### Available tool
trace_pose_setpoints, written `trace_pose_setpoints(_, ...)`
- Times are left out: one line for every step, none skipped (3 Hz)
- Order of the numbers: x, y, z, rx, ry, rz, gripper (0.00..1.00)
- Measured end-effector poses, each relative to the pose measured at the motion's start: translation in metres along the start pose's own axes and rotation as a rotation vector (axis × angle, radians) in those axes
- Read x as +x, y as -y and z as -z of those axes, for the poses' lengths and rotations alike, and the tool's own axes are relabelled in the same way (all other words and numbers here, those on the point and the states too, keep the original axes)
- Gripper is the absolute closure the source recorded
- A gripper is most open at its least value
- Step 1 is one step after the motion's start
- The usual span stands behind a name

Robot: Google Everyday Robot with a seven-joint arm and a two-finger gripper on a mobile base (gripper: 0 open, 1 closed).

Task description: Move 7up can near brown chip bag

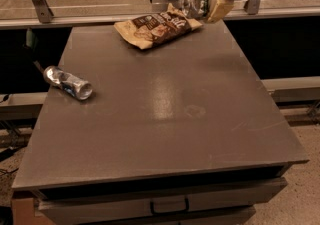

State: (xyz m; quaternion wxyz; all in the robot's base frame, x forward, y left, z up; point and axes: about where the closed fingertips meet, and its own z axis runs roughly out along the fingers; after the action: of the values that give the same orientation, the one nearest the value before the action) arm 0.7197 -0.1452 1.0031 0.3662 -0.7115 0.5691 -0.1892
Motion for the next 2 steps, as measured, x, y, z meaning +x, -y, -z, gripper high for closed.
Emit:
trace_pose_setpoints(-0.014,0.015,-0.049,0.03,0.026,-0.016,1.0)
trace_pose_setpoints(-0.019,0.012,-0.087,0.002,0.045,-0.048,1.0)
